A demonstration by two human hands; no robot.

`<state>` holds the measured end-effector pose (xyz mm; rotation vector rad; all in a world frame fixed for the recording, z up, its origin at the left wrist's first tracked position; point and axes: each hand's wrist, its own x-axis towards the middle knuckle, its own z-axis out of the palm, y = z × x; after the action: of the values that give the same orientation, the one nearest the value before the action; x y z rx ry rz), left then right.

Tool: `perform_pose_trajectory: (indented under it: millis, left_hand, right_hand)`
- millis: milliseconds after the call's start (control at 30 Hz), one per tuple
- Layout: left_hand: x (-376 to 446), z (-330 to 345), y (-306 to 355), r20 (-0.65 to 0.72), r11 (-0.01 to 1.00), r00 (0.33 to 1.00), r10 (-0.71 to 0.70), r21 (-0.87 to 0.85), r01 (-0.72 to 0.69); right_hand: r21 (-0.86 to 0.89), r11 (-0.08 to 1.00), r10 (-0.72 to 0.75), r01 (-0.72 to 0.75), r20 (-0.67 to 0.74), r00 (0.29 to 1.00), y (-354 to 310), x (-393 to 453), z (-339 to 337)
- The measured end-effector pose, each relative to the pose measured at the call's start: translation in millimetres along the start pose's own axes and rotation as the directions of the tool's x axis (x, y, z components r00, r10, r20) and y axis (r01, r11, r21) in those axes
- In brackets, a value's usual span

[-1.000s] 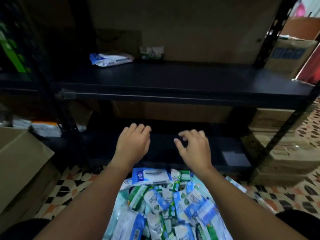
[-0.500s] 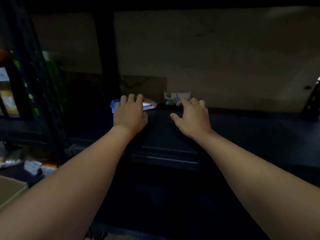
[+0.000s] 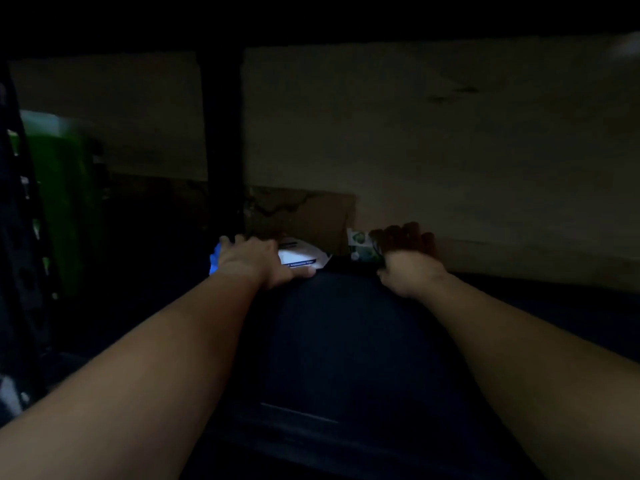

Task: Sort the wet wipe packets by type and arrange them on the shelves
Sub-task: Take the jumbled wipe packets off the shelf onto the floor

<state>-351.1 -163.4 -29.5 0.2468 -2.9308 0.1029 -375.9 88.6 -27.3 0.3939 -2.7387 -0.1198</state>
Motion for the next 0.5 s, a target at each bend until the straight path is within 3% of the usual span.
perform_pose_trajectory:
  millis: [133,300,500]
  left_hand:
    - [12.1,5.1,-3.6,-0.01,1.0,1.0,0.019,0.004,-0.019]
    - [10.3,8.7,-4.4,-0.065,0.999,0.997,0.038,0.001,-0.038]
    - [-1.7,4.9,-0.3,-0.154,0.994,0.987,0.042,0.102,-0.027]
  right_hand:
    - [-0.056,0.998,-0.015,0.015,0.0,1.0,8.1,11.0,10.1]
    - [-0.286,0.956,-0.066,0.074,0.036,0.997,15.3,22.9,11.1]
    - [-0.321,0.944,-0.086,0.081,0.0,0.996,10.6,11.0,5.6]
